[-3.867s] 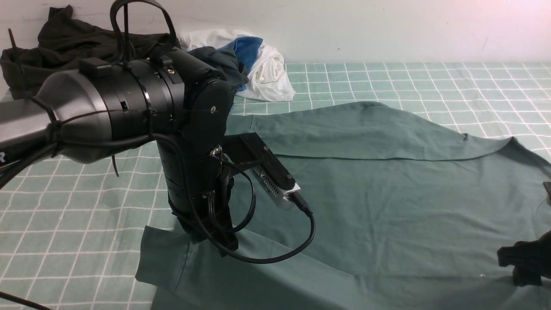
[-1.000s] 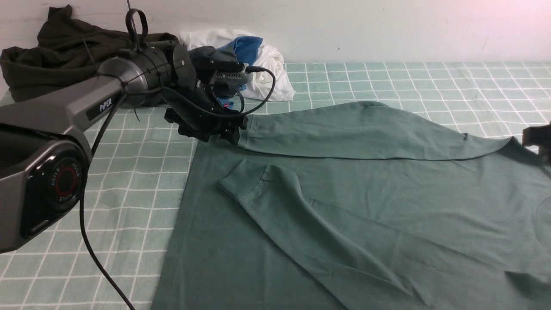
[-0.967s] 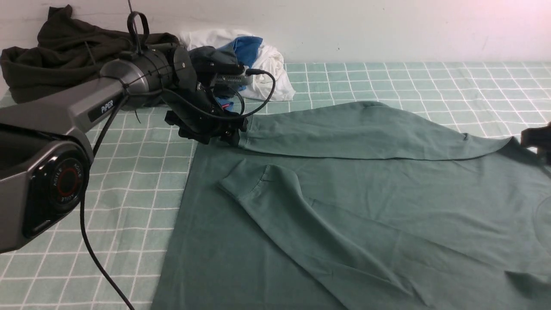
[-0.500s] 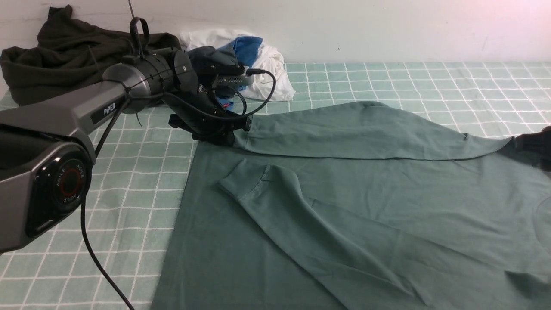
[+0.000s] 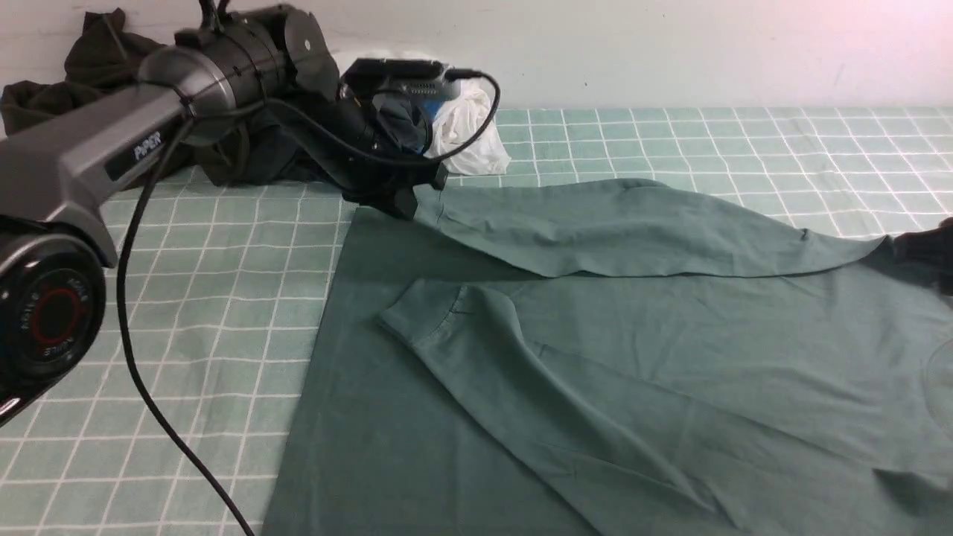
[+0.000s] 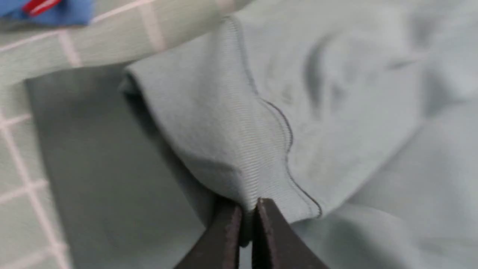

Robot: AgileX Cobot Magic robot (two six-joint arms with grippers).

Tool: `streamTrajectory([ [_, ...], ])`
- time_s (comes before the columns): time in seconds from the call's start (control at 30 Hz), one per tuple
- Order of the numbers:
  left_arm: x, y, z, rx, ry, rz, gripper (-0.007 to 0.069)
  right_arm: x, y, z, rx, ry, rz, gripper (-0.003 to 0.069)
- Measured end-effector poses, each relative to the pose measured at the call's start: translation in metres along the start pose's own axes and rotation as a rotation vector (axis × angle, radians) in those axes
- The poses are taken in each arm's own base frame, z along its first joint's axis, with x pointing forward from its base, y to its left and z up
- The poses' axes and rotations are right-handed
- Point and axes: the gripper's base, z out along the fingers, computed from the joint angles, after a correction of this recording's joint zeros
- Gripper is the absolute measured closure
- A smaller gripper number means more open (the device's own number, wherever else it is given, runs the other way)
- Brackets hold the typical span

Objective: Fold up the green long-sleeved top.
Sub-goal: Use the left arm to drag and drop the cuff onto the cuff closest to the left arm

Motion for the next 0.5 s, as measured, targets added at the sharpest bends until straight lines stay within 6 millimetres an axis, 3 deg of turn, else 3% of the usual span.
streamTrajectory([
  [0.2,0.007,-0.031,-0.060,0.110,0.064,0.008,0.0608,-0.008,-0.002,-0.008,0.021,0.018,0.009,0.0358],
  [0.33,0.019,-0.038,-0.074,0.120,0.099,0.002,0.0608,-0.012,-0.003,-0.012,0.031,0.027,0.014,0.0358],
  [0.5,0.066,-0.048,-0.097,0.113,0.147,-0.034,0.0608,-0.012,-0.003,-0.015,0.026,0.039,0.029,0.0358],
])
